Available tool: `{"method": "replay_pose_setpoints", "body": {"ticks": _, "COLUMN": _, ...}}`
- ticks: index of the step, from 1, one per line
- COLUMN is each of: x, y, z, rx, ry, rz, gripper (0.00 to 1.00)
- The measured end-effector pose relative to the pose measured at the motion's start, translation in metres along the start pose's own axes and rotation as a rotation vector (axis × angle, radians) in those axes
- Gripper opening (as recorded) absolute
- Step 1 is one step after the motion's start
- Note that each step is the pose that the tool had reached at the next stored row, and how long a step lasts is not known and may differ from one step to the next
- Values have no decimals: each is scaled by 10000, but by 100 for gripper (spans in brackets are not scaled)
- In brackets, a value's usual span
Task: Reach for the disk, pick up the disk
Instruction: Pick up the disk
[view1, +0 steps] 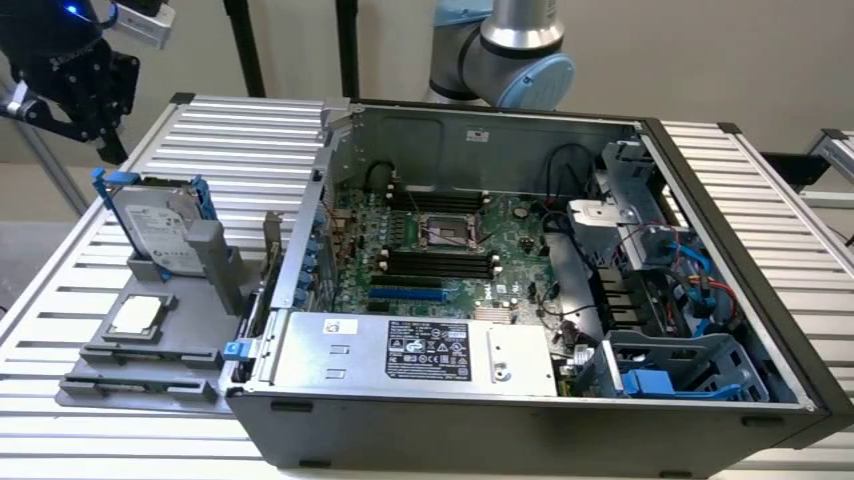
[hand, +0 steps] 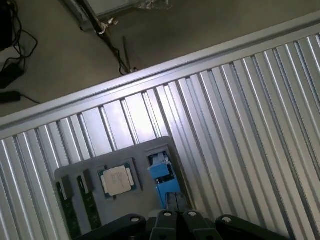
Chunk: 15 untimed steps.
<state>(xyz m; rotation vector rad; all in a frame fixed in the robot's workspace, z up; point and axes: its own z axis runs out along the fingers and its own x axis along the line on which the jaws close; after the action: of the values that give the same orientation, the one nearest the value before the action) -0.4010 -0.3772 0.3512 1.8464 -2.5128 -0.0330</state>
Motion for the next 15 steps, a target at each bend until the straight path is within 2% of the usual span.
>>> {"method": "replay_pose_setpoints", "body": {"ticks": 15, "x": 0, "y": 0, "z": 0, "rx": 20, "ry": 90, "rz": -2730, "gripper": 11}}
